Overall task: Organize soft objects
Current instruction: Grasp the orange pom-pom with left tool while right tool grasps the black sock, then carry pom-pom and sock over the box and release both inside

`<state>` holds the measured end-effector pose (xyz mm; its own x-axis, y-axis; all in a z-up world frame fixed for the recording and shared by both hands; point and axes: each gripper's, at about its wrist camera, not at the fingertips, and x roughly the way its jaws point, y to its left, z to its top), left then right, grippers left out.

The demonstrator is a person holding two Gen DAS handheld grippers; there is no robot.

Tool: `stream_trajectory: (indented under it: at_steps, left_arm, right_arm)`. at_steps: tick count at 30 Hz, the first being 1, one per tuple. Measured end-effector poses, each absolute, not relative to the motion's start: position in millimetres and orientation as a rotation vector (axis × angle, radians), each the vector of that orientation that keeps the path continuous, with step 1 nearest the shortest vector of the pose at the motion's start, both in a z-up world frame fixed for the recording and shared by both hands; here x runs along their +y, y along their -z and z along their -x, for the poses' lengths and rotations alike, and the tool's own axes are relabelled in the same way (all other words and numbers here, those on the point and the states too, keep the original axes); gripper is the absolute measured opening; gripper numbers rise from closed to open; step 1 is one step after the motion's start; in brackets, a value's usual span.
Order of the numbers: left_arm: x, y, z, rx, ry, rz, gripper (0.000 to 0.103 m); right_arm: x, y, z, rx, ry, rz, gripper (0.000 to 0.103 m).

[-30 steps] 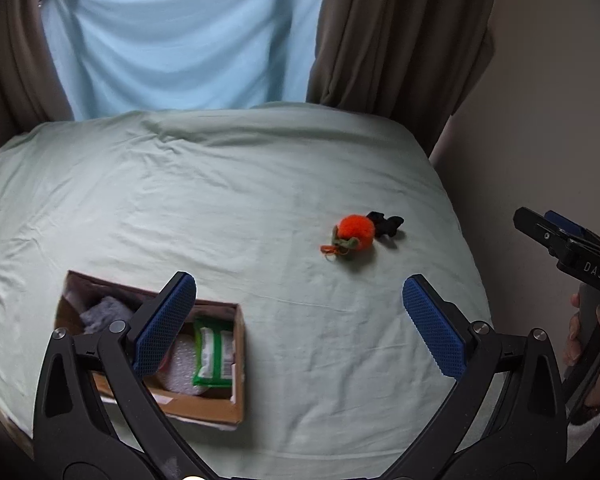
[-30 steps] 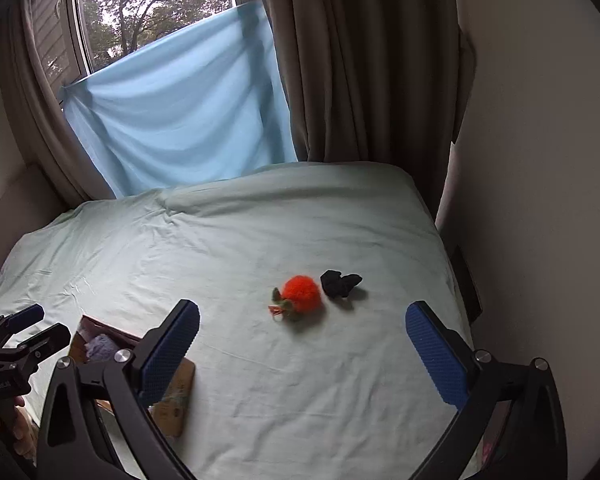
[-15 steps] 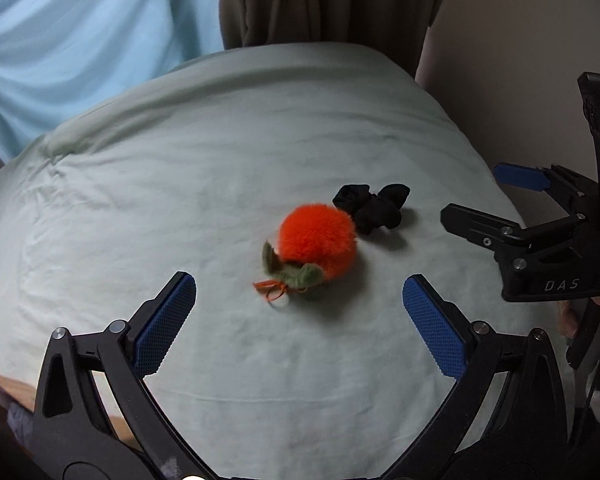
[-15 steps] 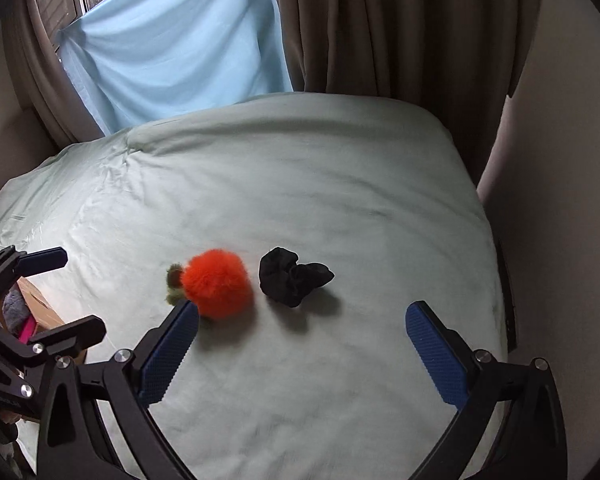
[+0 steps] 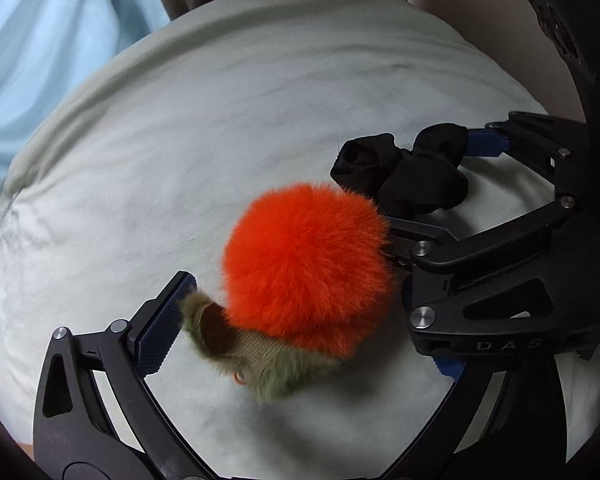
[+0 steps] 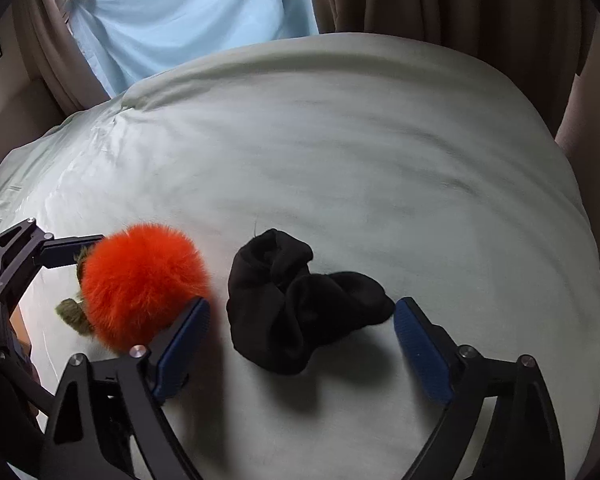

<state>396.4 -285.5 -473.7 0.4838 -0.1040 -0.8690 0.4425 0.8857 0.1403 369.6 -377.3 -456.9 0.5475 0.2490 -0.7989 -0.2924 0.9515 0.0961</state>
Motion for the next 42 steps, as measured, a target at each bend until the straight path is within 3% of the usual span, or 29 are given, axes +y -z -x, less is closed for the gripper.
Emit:
stream_trajectory:
  at_steps: [2, 4, 5, 6, 8, 13, 22, 32, 42]
  left_arm:
    - [-288, 480, -401, 1.034, 0.368, -0.369, 0.079]
    - [-289, 479, -403, 1.037, 0.395, -0.34, 0.069]
    - [-289, 478, -403, 1.029, 0.398, -0.337, 0.051]
    - [-290, 477, -403, 1.027, 0.398, -0.336, 0.043]
    - [-291, 476, -405, 1.041, 0.392, -0.328, 0.038]
    - [-287, 463, -407, 1.039, 0.372, -0.313, 0.036]
    - [-280, 400, -394, 0.978, 0.371, -0.267, 0.035]
    - [-240, 289, -335, 0.893, 0.328, -0.187, 0.035]
    - [-146, 175, -260, 0.821, 0.261, -0.073, 0.035]
  right_arm:
    - [-373, 459, -373, 0.926, -0.322, 0.094, 0.076]
    - [-371, 462, -375, 0.915, -0.314, 0.131, 0.066]
    - [-373, 460, -375, 0.908, -0.317, 0.124, 0.06]
    - [-376, 459, -375, 0.905, -0.316, 0.114, 0.056]
    - [-375, 460, -375, 0.909, -0.288, 0.144, 0.038]
    - [-383, 454, -370, 0.921, -0.255, 0.135, 0.03]
    - [-398, 410, -346, 0.901, -0.177, 0.057, 0.03]
    - [-388, 298, -284, 0.839, -0.116, 0.023, 0.03]
    - [-312, 181, -210, 0.764, -0.122, 0.015, 0.03]
